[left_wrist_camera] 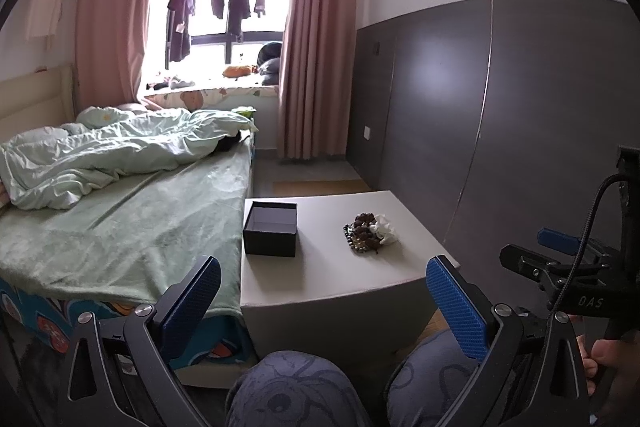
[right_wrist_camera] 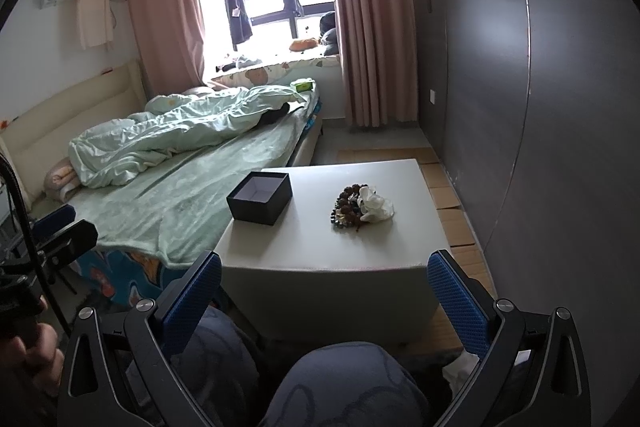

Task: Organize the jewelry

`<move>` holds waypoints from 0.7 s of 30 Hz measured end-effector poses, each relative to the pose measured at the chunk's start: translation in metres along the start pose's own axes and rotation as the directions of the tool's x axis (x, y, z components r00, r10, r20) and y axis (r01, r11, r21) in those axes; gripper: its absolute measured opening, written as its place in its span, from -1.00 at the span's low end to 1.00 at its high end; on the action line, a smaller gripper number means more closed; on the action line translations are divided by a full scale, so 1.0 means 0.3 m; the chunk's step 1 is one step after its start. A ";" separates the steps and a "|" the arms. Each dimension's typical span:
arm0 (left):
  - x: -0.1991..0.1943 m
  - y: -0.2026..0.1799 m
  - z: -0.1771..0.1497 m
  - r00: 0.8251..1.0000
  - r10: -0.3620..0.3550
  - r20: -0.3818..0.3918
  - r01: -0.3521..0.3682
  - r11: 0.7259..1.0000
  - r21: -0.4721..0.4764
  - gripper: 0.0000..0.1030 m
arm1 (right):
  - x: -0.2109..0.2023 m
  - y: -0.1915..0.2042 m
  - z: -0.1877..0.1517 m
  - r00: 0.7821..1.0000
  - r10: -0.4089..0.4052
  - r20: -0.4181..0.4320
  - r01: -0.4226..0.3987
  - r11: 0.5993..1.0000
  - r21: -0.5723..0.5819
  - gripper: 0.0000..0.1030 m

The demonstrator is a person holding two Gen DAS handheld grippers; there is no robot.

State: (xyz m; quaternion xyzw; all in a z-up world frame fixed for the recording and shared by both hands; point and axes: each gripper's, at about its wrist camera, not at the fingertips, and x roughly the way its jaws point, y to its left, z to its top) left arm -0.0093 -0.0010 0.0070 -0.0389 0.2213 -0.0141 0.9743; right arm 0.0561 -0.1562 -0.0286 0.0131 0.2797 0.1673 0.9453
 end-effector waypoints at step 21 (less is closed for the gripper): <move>-0.012 0.015 -0.009 1.000 -0.009 -0.001 0.009 1.000 -0.018 0.99 | -0.019 -0.001 -0.016 1.000 -0.006 0.015 0.006 1.000 0.015 1.00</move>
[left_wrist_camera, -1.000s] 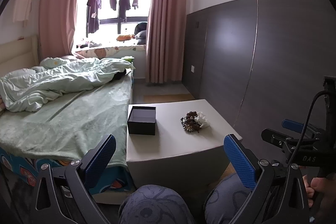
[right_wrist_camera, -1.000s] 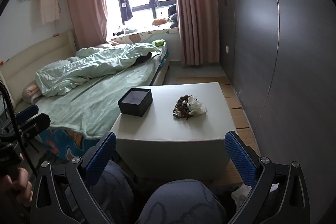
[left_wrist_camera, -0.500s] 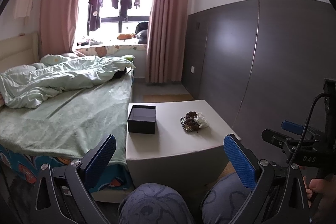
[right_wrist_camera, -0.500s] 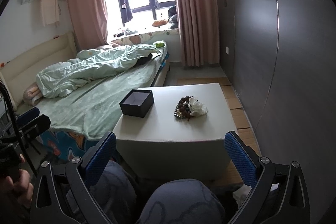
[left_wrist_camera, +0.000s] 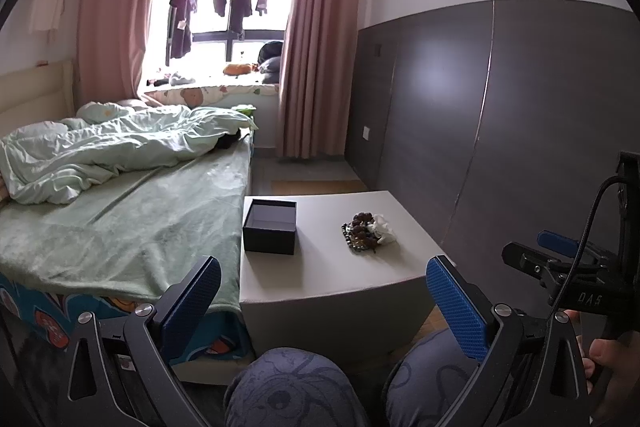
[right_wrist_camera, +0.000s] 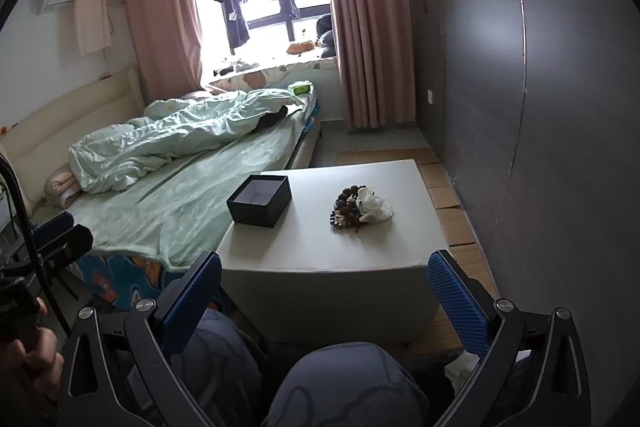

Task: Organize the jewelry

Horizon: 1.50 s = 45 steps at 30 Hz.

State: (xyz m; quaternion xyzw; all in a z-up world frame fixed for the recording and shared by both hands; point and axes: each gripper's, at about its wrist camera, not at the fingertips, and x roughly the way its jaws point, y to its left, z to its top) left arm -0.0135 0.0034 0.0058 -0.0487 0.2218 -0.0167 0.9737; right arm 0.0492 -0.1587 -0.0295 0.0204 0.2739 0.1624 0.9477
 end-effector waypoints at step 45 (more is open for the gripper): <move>0.241 0.023 0.058 0.995 -0.040 -0.090 0.037 0.999 -0.027 0.99 | 0.206 -0.087 0.058 0.998 -0.001 -0.066 0.002 1.000 0.017 0.89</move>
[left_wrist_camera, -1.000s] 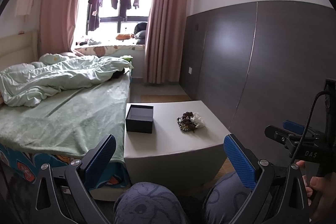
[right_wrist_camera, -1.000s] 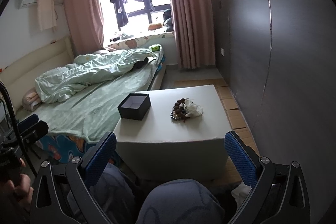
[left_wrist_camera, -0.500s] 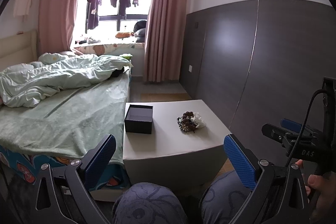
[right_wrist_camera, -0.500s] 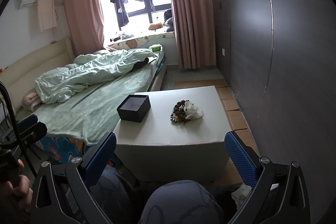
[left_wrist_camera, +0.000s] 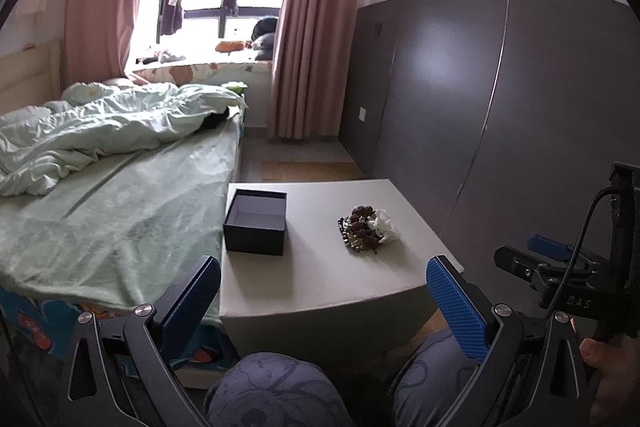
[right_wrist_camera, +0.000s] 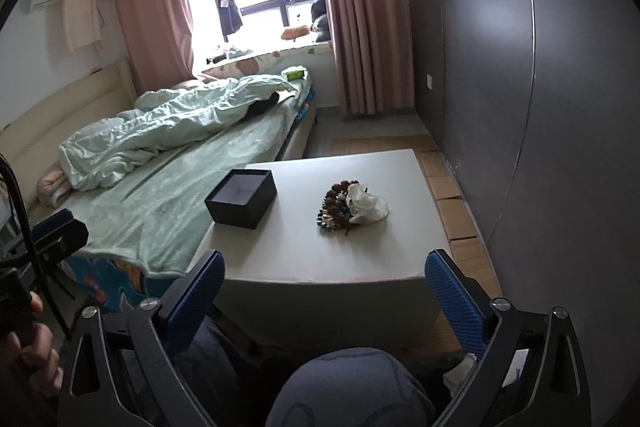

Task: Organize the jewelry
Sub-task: 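Move the left tool toward the jewelry pile while the right tool lifts the white cloth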

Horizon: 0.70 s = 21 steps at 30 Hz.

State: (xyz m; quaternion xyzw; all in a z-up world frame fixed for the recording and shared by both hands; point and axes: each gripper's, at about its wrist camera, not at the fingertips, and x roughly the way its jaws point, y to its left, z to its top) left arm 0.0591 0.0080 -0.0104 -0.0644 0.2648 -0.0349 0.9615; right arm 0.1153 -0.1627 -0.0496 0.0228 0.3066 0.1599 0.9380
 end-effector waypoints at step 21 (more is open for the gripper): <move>0.422 0.004 0.123 0.984 -0.098 -0.149 0.096 0.995 -0.024 0.68 | 0.412 -0.200 0.084 0.981 0.127 -0.144 -0.098 0.976 0.195 0.19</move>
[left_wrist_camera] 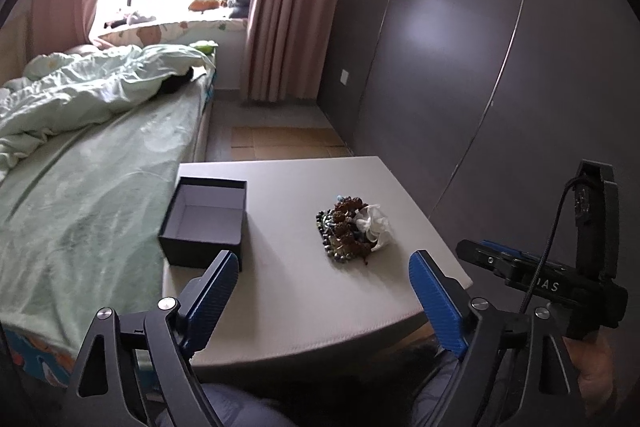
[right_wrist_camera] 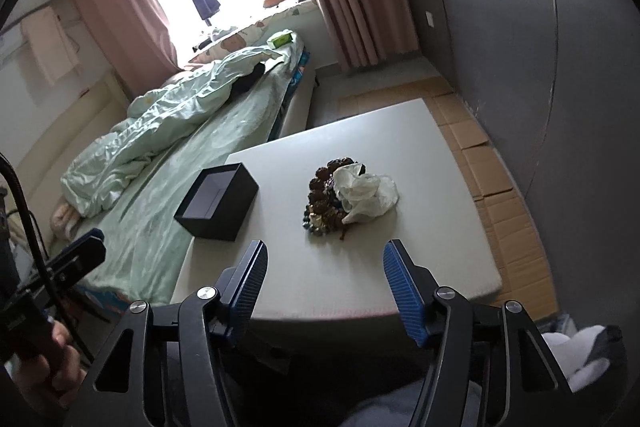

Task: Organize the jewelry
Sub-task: 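Move the left tool toward the jewelry pile while the right tool lifts the white cloth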

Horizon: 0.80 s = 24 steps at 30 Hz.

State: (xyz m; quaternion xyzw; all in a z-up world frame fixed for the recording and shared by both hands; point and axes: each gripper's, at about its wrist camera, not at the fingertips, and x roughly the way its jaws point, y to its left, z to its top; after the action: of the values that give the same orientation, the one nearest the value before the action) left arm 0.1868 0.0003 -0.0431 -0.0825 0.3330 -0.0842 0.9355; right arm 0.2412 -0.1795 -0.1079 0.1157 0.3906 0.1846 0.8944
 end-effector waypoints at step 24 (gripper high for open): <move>0.495 0.097 0.146 0.984 -0.041 -0.176 0.033 0.998 -0.048 0.22 | 0.536 -0.123 0.183 0.978 0.080 -0.191 -0.057 0.991 0.123 0.19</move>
State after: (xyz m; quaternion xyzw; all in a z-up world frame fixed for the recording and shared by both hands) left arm 0.3311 0.0014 -0.1061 -0.1020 0.4149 -0.1008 0.8985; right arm 0.3916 -0.1488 -0.1896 0.1625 0.4826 0.2026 0.8365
